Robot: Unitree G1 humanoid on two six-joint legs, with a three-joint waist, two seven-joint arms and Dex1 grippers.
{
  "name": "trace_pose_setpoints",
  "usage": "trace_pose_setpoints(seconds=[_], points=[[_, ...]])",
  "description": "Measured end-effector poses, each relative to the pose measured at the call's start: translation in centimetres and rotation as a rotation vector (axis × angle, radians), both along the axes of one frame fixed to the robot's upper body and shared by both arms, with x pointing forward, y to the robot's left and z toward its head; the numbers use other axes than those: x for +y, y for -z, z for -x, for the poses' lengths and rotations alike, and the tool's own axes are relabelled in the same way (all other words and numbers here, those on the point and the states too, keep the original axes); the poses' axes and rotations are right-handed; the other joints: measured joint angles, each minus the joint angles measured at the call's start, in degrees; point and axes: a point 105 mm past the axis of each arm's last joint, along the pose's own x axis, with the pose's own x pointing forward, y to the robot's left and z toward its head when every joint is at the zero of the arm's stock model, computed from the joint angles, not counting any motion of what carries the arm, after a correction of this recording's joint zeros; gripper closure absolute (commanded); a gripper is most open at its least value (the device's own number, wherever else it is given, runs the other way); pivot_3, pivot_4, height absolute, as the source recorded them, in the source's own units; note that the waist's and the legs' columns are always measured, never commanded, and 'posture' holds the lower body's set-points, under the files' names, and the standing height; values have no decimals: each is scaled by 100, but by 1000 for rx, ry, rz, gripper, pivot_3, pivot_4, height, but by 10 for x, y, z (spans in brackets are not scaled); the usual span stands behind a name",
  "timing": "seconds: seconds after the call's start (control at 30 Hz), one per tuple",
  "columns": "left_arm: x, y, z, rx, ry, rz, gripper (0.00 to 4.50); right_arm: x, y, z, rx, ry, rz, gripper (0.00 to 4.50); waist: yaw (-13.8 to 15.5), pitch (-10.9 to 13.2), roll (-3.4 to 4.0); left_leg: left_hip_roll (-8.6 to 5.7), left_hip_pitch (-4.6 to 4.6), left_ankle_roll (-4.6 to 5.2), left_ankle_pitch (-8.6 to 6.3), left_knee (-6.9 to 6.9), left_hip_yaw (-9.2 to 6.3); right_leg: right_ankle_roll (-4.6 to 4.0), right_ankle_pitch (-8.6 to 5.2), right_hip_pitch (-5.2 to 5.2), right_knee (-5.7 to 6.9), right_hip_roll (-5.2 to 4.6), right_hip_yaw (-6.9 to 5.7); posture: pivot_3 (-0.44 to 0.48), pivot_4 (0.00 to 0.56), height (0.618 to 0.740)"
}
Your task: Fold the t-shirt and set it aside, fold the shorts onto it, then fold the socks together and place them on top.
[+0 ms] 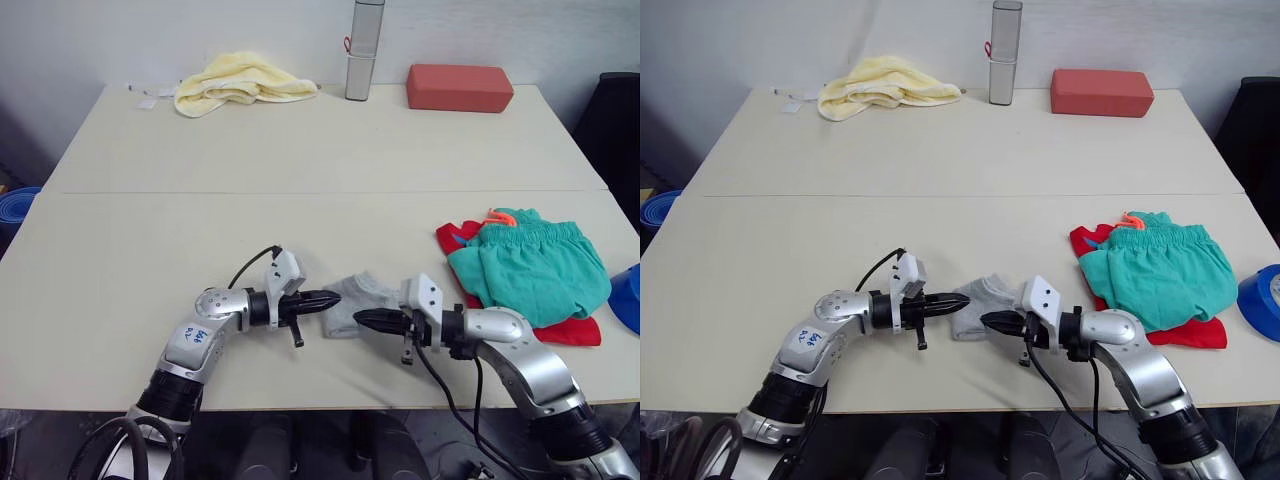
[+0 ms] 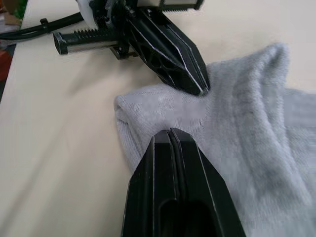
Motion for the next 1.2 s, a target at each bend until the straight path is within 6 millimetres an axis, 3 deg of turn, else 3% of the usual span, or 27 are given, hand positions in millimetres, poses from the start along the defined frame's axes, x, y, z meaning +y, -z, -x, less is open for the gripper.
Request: trace_pose_setpoints(seconds=[0.13,0.3,0.37,0.5,0.7,0.8,0.93,1.03,1.2], points=[[7,-10,1,-10,25,30,4460,-7,-16,3,-13,3,-64,4500,-20,0,0,2,2,-3,-1,-2,0,-1,-1,-3,-4,0,1,0,150,740],[-8,-37,-1,-77,84,73,4460,10,-46,0,-47,-50,-177,4500,-13,0,0,2,1,-3,-1,0,-1,-1,-1,-2,-2,0,0,0,150,740],[-13,-36,-4,-87,84,62,4460,15,-48,-2,-53,-60,-182,4500,0,0,0,2,-1,-3,-1,0,-2,-1,0,-1,1,1,-3,0,150,740],[-15,-14,-10,-36,44,-2,4460,18,-33,-9,-33,-32,-116,4500,-6,0,0,1,-4,-2,0,0,2,-1,0,-3,2,4,-2,0,150,740],[-14,-5,-12,-41,10,-19,4460,5,-8,-14,-2,16,-38,4500,-9,0,0,1,-2,-1,0,0,2,-1,0,-2,3,4,-1,0,150,740],[-9,-6,-8,-17,1,39,3889,1,-7,-11,6,11,-47,4500,-12,0,0,1,-1,-1,0,1,1,-1,0,-1,3,3,0,0,150,740],[0,-34,-1,-41,4,143,2629,-9,-19,-11,48,44,-140,4500,-14,0,0,2,-1,-2,0,2,-3,-1,0,-2,2,0,-1,0,150,740],[21,-47,6,-4,1,116,1667,-13,-30,-9,95,53,-204,4500,-40,0,1,4,3,-5,-1,-3,-4,-2,-1,-2,7,1,0,0,150,740],[55,-32,20,203,-64,73,67,-32,-38,-14,178,107,-199,4500,-23,1,2,4,0,-3,-2,0,-5,-2,-1,-2,-1,0,1,0,150,740]])
